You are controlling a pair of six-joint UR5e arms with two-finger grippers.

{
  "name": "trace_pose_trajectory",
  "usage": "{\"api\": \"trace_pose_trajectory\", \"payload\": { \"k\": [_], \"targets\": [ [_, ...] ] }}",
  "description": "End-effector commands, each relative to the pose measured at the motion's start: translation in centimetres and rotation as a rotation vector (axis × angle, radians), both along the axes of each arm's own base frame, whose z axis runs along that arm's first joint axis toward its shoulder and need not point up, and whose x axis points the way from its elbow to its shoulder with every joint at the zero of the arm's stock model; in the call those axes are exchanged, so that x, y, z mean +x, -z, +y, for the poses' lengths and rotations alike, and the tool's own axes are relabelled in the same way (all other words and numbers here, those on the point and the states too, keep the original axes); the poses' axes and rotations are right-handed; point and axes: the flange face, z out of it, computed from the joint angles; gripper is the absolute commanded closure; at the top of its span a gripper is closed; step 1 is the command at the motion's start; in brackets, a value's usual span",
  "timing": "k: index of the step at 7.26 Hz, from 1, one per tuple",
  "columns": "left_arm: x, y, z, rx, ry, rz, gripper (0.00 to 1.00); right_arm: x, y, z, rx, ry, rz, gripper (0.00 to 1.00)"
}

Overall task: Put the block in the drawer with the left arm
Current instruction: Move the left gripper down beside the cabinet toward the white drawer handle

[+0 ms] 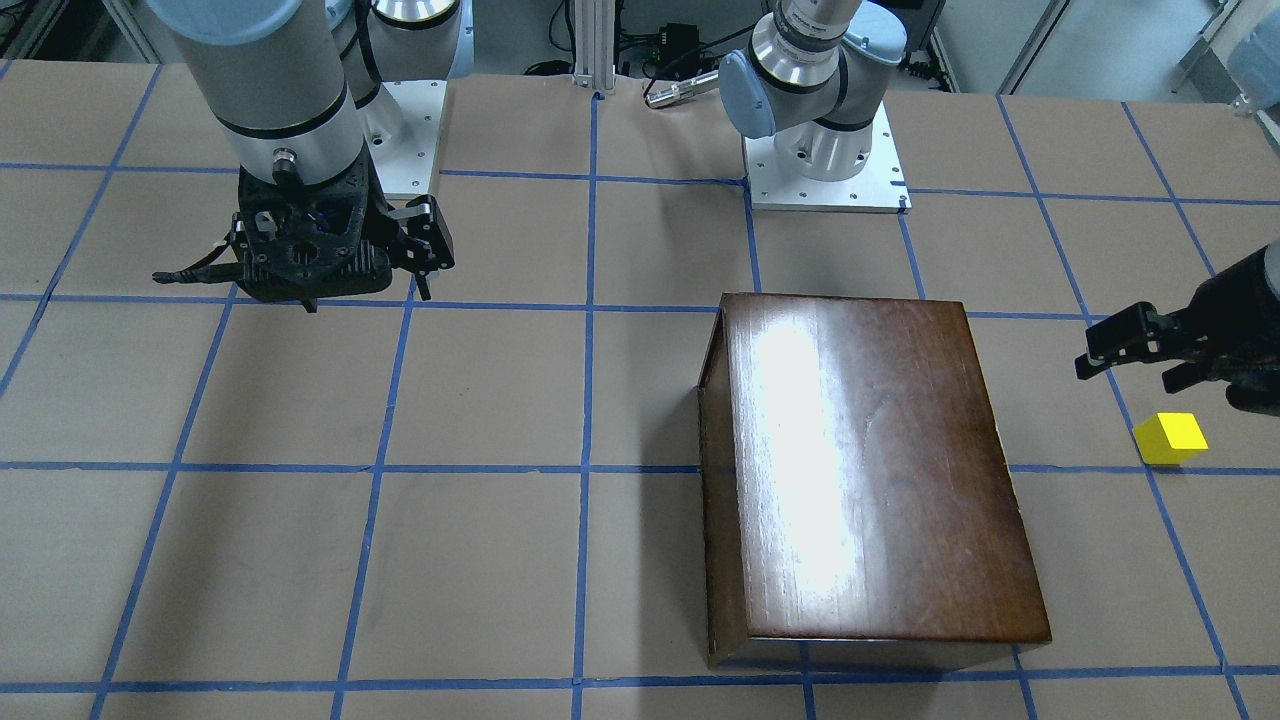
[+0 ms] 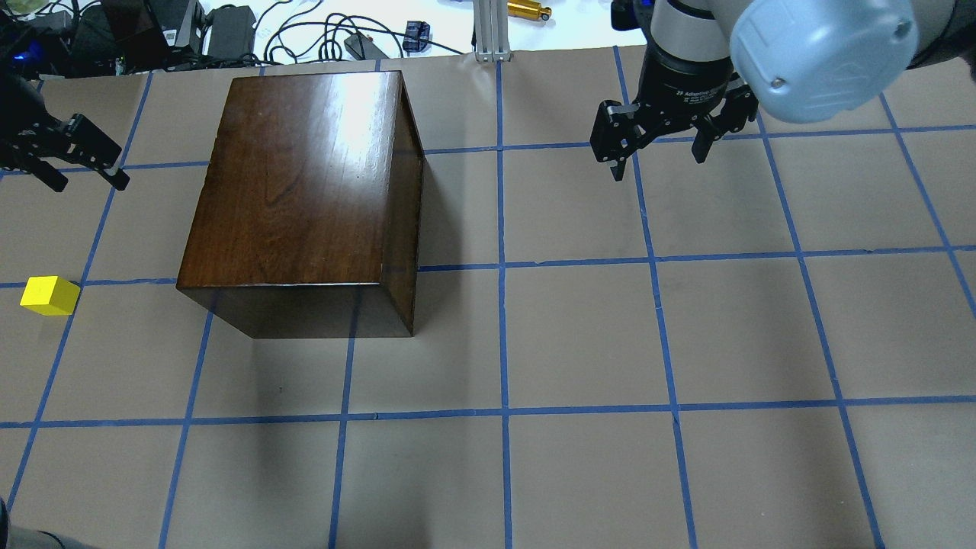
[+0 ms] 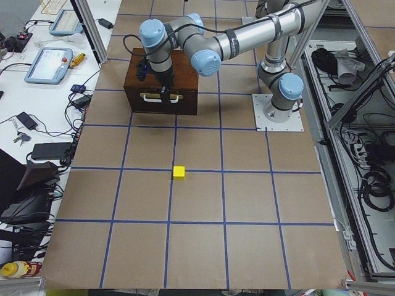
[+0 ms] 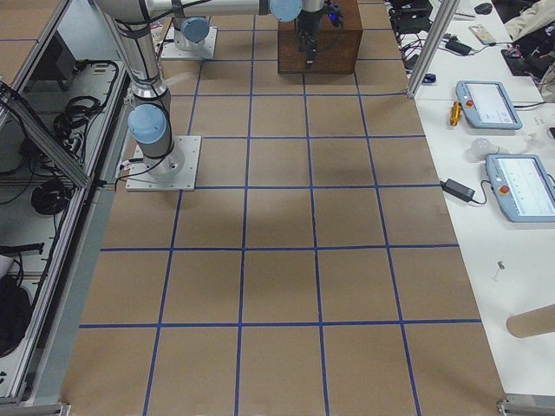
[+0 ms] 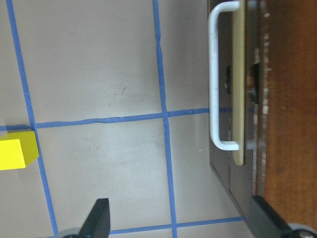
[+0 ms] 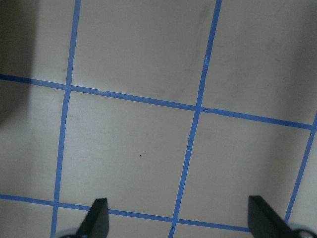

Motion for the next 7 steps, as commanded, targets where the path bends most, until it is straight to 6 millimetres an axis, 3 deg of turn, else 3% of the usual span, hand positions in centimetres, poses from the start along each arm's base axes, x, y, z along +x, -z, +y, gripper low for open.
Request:
{"api": "trace_pose_trajectory", "payload": {
  "k": [1, 3, 7],
  "targets": [
    [1.2, 3.9, -1.6, -0.002, -0.014, 0.12, 0.0, 0.0, 0.0, 0.0, 0.0, 0.001, 0.0, 0.0],
    [1.2, 7.4, -3.4, -0.034, 0.049, 0.215, 0.0, 0.0, 0.0, 0.0, 0.0, 0.0, 0.0, 0.0],
    [0.7, 11.6, -4.4, -0.027, 0.017, 0.306, 0.0, 0.0, 0.0, 0.0, 0.0, 0.0, 0.0, 0.0]
  ]
}}
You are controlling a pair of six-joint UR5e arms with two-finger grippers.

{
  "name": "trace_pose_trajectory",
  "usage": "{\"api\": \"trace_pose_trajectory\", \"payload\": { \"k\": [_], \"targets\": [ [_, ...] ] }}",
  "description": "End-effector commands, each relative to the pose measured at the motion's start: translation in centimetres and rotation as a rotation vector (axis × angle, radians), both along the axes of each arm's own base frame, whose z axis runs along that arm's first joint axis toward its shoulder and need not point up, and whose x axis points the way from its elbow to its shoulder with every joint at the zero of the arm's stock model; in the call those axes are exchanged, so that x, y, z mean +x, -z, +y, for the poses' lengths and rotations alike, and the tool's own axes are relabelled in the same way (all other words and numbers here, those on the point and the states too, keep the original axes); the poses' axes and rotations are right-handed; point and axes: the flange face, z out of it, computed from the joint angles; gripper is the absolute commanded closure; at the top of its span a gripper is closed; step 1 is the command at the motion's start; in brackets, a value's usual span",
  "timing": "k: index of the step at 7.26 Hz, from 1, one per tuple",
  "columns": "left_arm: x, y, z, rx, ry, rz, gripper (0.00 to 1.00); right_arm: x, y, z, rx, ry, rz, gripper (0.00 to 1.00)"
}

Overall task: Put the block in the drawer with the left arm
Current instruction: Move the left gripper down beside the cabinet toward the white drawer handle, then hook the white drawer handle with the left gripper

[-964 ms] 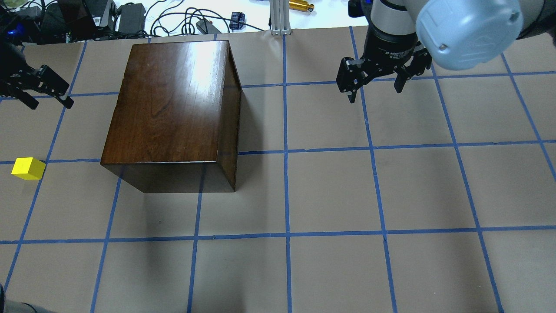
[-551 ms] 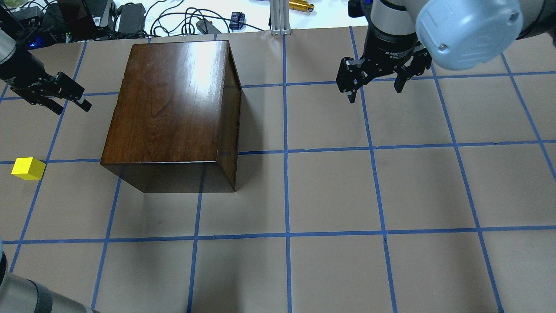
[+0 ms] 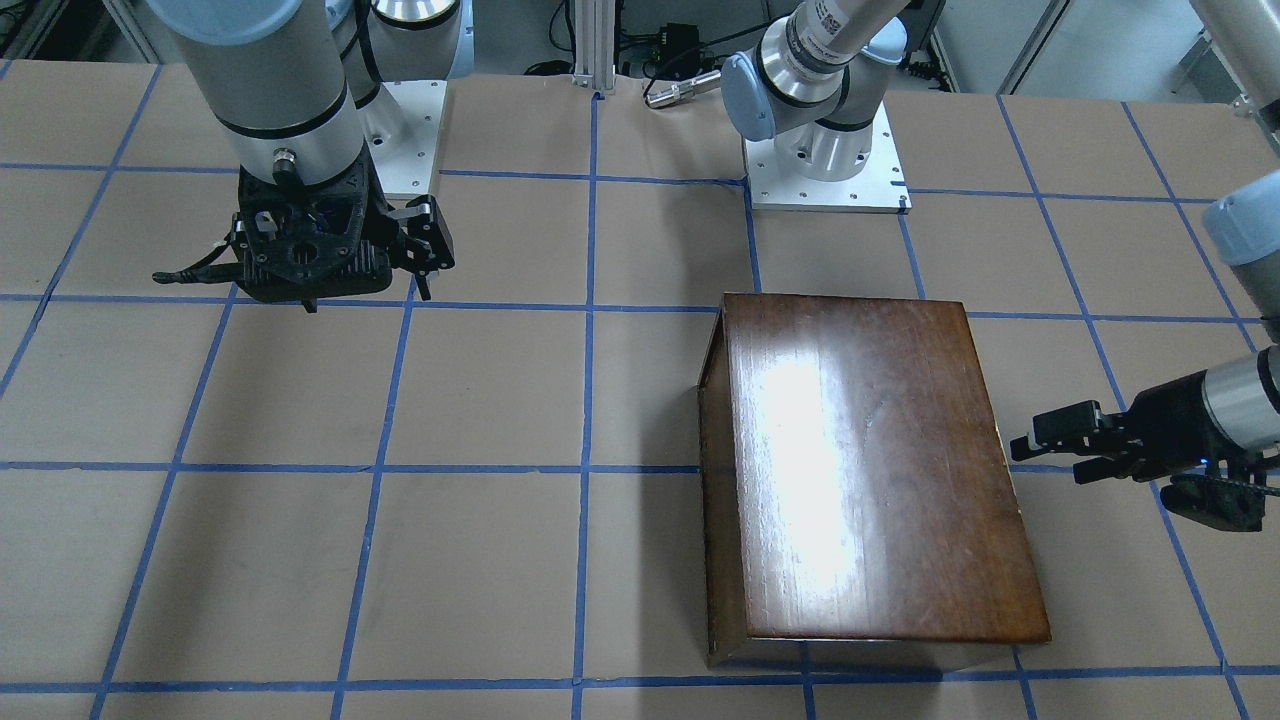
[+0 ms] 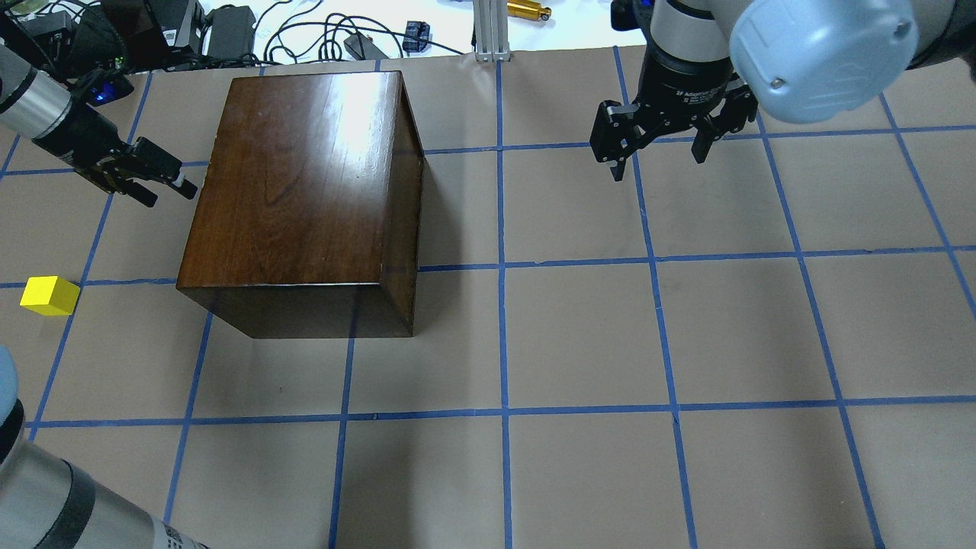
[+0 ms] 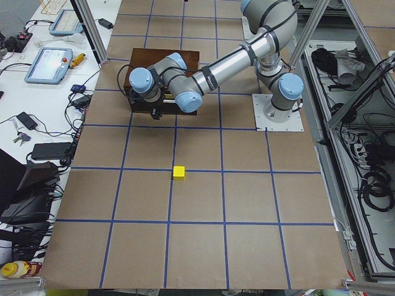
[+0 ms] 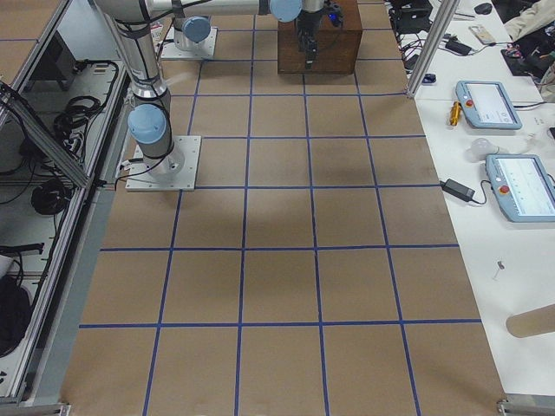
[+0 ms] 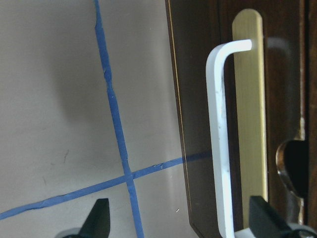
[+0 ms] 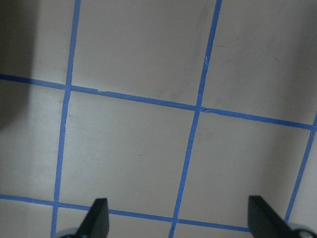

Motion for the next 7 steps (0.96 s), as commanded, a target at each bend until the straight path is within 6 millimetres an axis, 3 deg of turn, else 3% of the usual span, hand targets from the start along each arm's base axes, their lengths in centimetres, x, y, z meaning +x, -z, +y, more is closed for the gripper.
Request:
{"api": "trace_pose_trajectory", "payload": {
  "k": [1, 5, 7],
  "targets": [
    [-0.4, 1.2, -0.3, -0.005, -0.018, 0.031, 0.0, 0.0, 0.0, 0.0, 0.0, 0.0, 0.0, 0.0],
    [-0.1, 3.4, -0.8, 0.009, -0.018, 0.037, 0.0, 0.0, 0.0, 0.0, 0.0, 0.0, 0.0, 0.0],
    [0.1, 3.5, -0.8, 0.008, -0.011, 0.032, 0.0, 0.0, 0.0, 0.0, 0.0, 0.0, 0.0, 0.0]
  ]
}}
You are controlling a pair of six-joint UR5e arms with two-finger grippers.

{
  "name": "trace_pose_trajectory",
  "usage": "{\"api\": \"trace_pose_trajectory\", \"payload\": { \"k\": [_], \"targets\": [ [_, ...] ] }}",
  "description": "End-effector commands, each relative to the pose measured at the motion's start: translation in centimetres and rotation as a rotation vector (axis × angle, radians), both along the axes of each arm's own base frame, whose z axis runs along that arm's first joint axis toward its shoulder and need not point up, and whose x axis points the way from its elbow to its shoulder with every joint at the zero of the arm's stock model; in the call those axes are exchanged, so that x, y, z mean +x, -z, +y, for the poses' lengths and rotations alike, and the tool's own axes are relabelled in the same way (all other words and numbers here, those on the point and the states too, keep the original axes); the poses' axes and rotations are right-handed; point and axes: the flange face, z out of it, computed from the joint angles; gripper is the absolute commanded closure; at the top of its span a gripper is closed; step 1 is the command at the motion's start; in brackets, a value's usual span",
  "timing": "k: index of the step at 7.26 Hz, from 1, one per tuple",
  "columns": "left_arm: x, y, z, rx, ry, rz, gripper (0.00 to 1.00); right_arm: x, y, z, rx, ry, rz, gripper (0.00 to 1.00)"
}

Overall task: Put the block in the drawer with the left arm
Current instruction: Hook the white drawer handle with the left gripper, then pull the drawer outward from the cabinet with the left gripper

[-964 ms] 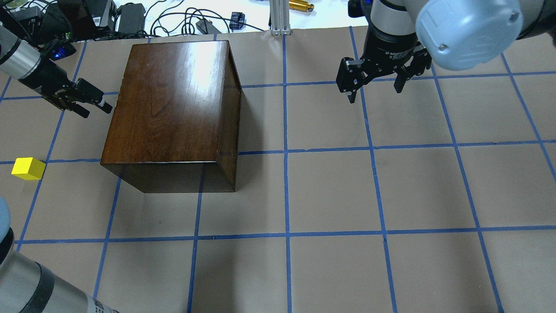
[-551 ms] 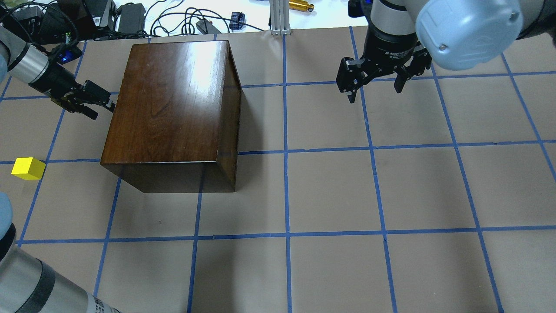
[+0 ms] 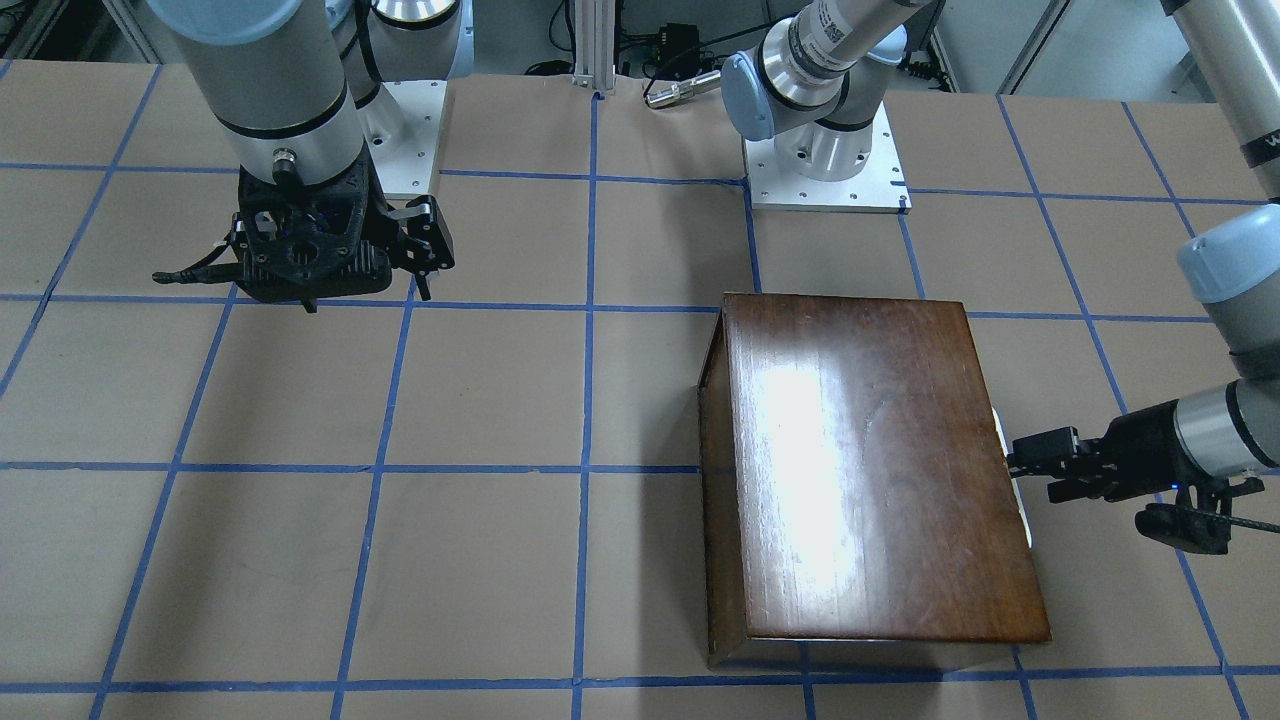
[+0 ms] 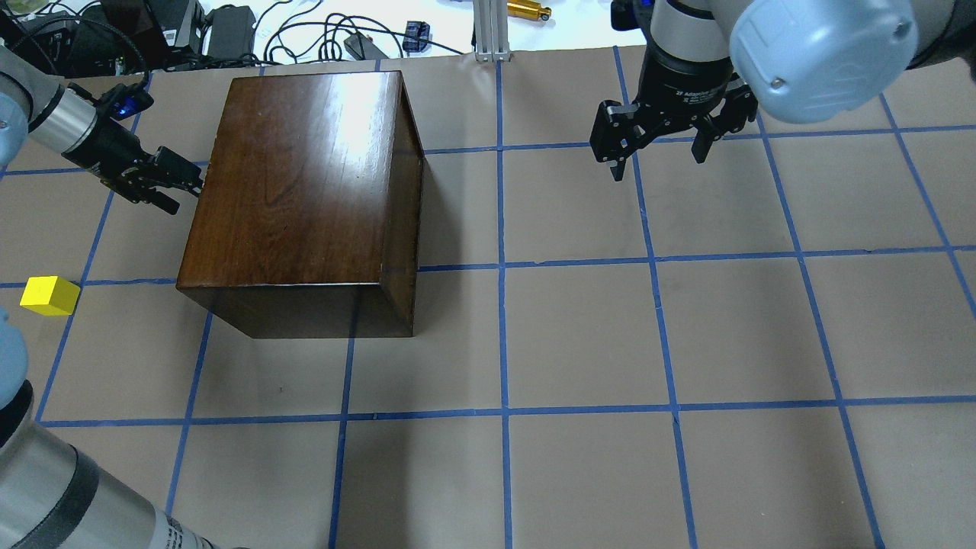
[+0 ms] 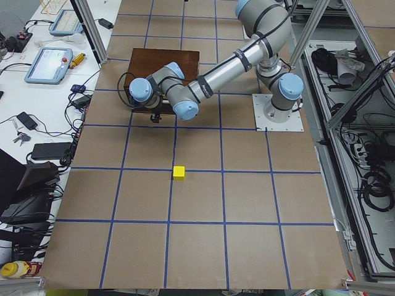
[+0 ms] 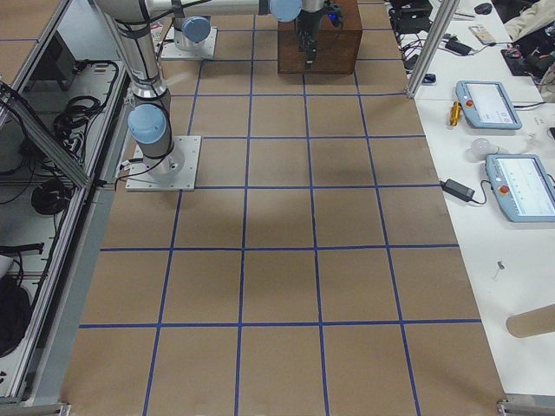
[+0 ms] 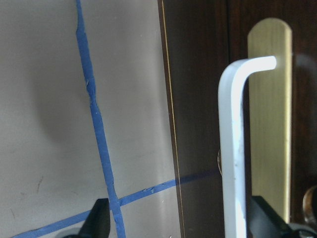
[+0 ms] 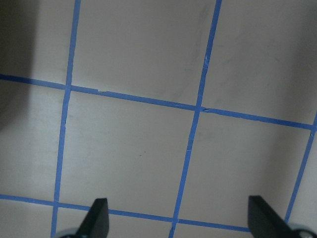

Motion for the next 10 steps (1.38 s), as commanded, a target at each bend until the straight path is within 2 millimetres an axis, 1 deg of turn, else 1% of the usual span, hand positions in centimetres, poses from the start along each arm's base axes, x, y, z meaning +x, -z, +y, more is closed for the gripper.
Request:
{"api": "trace_pose_trajectory", "payload": {
  "k": [1, 2, 3, 6, 7, 8, 9, 10],
  "targets": [
    [0.4, -0.2, 0.0, -0.017, 0.008, -0.014, 0.0, 0.0, 0.0, 0.0, 0.0, -0.001, 0.0, 0.0],
    [0.8, -0.2, 0.1, -0.015, 0.006, -0.03, 0.0, 0.0, 0.0, 0.0, 0.0, 0.001, 0.0, 0.0],
    [2.0, -0.2, 0.4, -0.003, 0.012, -0.085, 0.0, 0.0, 0.0, 0.0, 0.0, 0.001, 0.0, 0.0],
    [6.1, -0.2, 1.6, -0.012, -0.029, -0.089, 0.0, 0.0, 0.0, 0.0, 0.0, -0.001, -0.002, 0.0],
    [8.5, -0.2, 2.5, -0.015, -0.054, -0.088, 0.0, 0.0, 0.0, 0.0, 0.0, -0.001, 0.0, 0.0],
    [10.3, -0.3, 3.3, -0.02, -0.071, -0.088, 0.0, 0.0, 0.0, 0.0, 0.0, -0.001, 0.0, 0.0],
    [11.5, -0.3, 3.8, -0.028, -0.07, -0.087, 0.0, 0.0, 0.0, 0.0, 0.0, 0.001, 0.0, 0.0],
    [11.6, -0.5, 3.9, -0.031, -0.07, -0.089, 0.0, 0.0, 0.0, 0.0, 0.0, 0.001, 0.0, 0.0]
  ]
}}
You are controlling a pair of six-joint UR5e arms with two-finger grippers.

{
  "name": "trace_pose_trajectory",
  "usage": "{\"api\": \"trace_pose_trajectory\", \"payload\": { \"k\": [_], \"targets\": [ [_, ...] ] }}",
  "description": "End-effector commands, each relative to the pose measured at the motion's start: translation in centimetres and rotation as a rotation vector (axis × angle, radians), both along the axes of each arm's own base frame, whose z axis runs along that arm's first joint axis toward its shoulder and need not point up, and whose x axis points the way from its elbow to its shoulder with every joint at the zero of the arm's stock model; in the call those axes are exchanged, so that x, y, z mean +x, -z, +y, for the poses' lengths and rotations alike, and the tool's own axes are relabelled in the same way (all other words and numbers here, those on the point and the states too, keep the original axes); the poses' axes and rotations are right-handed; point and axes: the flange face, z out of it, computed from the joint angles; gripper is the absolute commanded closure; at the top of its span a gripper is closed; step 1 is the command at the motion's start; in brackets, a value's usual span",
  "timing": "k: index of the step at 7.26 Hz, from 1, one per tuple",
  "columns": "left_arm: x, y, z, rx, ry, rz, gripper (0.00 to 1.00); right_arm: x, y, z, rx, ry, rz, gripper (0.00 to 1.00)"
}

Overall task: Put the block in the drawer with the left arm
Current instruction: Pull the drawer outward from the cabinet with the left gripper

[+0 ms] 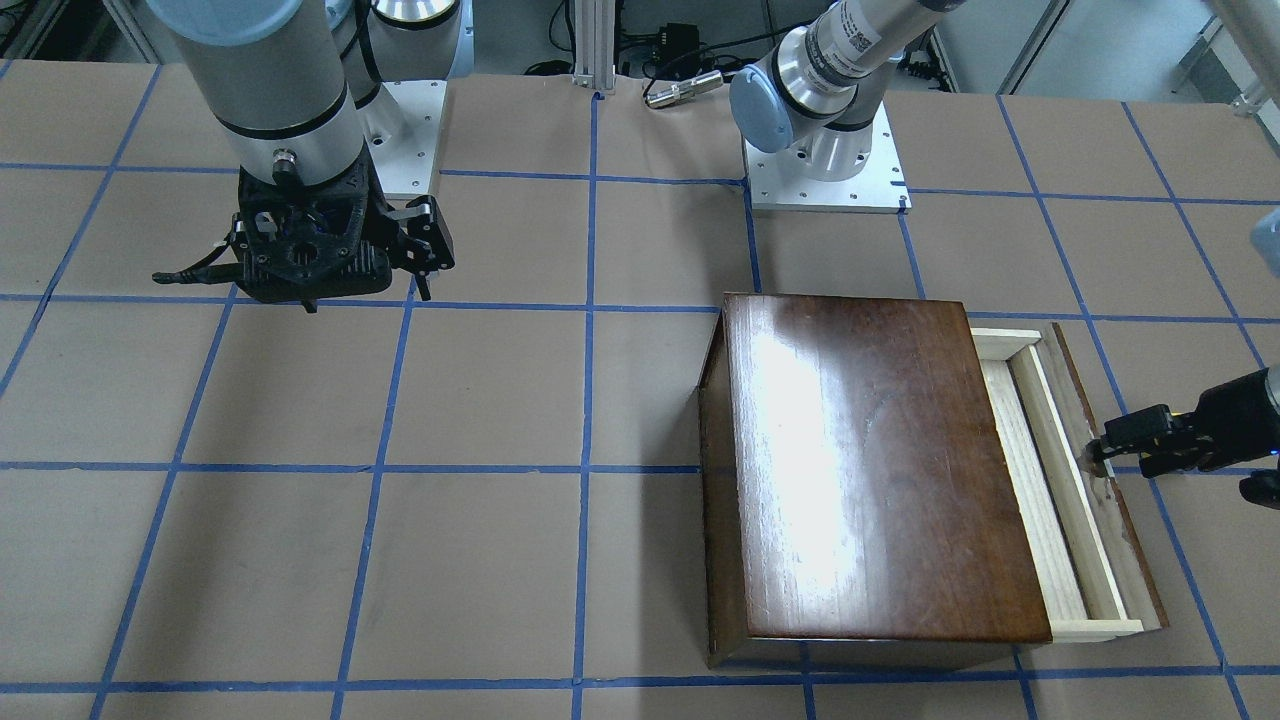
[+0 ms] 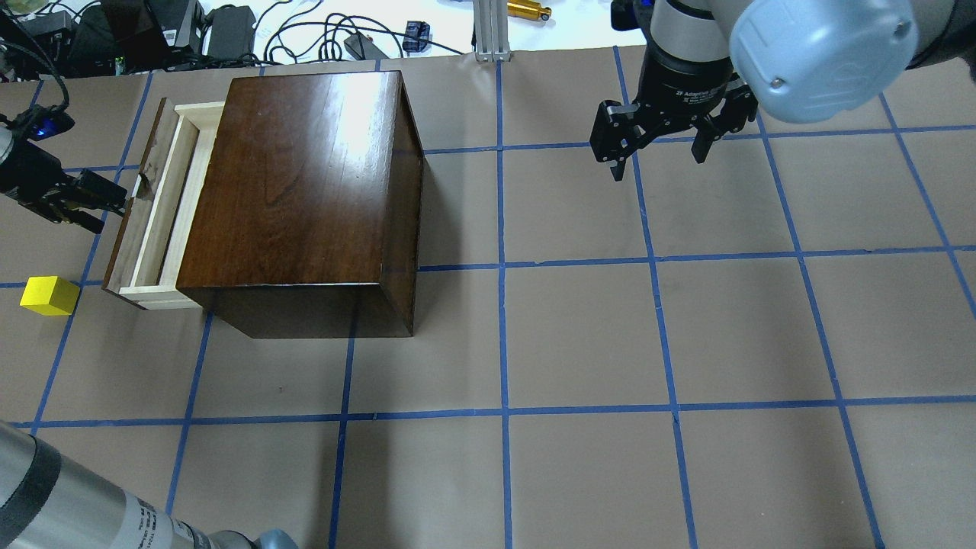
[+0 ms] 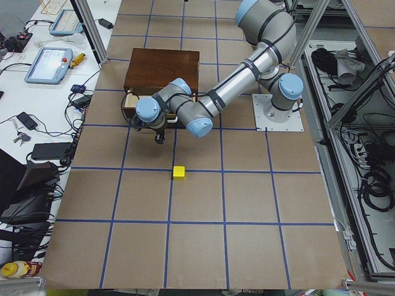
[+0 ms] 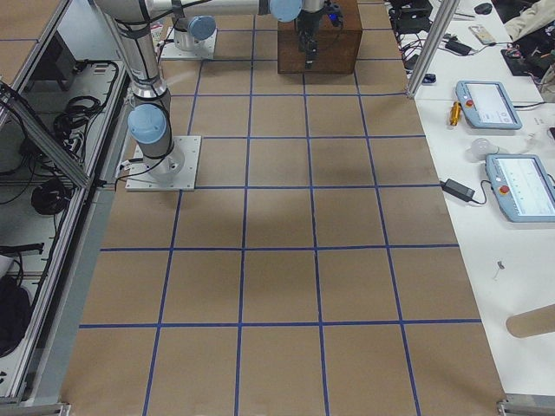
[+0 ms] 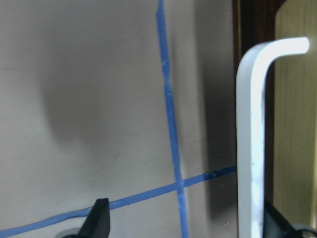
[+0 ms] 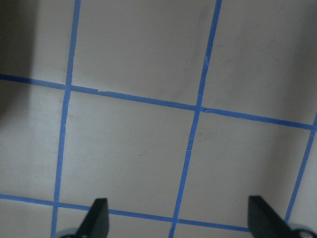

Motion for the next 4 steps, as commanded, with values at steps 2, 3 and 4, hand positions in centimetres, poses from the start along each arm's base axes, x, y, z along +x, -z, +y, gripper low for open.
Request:
{"api": "trace_pose_trajectory", "payload": {
  "k": [2, 3, 4],
  "targets": [
    [3.0, -0.6, 1.5, -0.017, -0.026, -0.006, 0.0, 0.0, 0.0, 0.0, 0.0, -0.001, 0.0, 0.0],
    [3.0, -0.8, 1.6, -0.019, -0.025, -0.009, 0.0, 0.0, 0.0, 0.0, 0.0, -0.001, 0.0, 0.0],
    [3.1, -1.1, 1.7, -0.023, -0.023, -0.013, 0.0, 0.0, 0.0, 0.0, 0.0, -0.001, 0.0, 0.0]
  ]
}}
